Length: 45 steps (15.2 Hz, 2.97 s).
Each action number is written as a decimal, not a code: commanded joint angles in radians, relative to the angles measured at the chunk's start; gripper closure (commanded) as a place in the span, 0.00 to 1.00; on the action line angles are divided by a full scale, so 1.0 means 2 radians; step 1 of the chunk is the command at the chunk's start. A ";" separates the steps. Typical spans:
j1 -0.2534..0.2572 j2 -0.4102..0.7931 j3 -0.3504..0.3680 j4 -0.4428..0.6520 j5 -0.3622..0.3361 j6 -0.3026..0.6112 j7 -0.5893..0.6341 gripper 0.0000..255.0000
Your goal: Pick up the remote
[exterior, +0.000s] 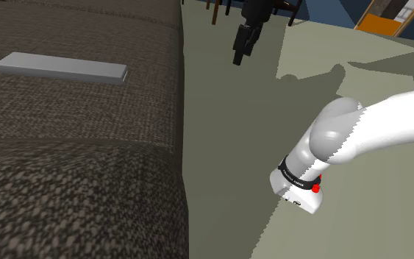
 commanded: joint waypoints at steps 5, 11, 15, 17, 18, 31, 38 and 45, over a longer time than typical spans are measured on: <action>0.018 0.055 0.030 0.043 0.017 0.012 0.017 0.00; 0.040 0.139 0.072 0.120 0.031 0.023 0.042 0.00; 0.052 0.198 0.100 0.179 0.031 0.024 0.061 0.00; 0.059 0.228 0.114 0.211 0.029 0.023 0.071 0.00; 0.062 0.243 0.121 0.228 0.026 0.021 0.076 0.00; 0.133 0.476 0.198 0.510 -0.052 -0.039 0.151 0.00; 0.180 0.564 0.208 0.621 -0.090 -0.070 0.169 0.00; 0.171 0.551 0.208 0.564 -0.085 -0.025 0.167 0.00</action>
